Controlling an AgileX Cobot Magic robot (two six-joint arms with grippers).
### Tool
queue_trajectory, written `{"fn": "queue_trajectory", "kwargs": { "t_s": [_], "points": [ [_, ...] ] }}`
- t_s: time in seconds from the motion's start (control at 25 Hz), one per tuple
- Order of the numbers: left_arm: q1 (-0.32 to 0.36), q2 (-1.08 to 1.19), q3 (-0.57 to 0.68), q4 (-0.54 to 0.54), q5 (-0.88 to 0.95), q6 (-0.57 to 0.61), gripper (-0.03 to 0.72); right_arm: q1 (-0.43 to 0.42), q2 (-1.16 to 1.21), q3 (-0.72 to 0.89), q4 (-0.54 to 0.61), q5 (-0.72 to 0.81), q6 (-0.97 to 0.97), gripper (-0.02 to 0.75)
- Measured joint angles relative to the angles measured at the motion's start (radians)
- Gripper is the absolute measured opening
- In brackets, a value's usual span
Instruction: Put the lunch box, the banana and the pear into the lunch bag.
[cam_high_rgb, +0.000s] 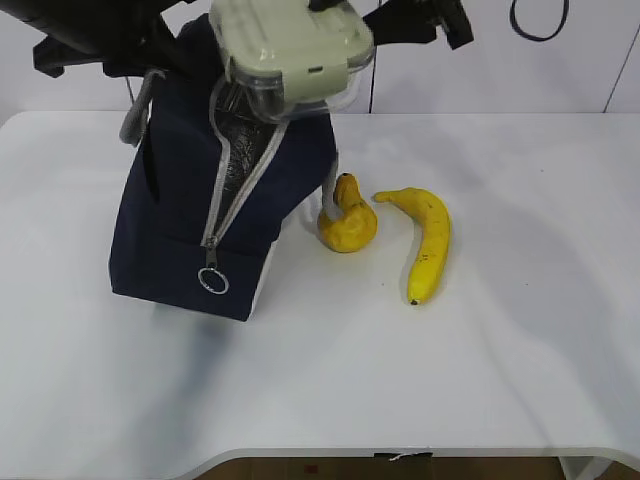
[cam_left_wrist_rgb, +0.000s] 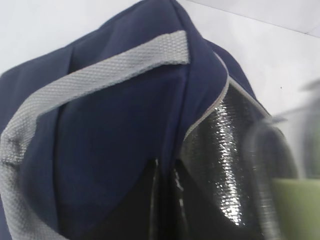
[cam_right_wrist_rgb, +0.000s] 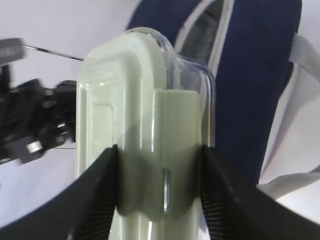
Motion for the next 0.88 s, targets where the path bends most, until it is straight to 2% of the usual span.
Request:
{"fn": "queue_trajectory", "kwargs": {
  "t_s": [0.12,0.52,0.88],
  "points": [
    [-0.008,0.0,0.0,0.0,0.0,-0.005,-0.001,0.031,0.032,0.0,-0.069,-0.033,0.02,0.384],
    [-0.009,-0.011,0.0,-0.017,-0.016,-0.017,-0.001,0.044,0.096,-0.002,-0.133,-0.132,0.035,0.383],
    [-0.026,-0.011,0.0,-0.058,-0.065,-0.019,-0.001,0.145,0.155,-0.024,-0.142,-0.191,0.038,0.383]
  ]
}}
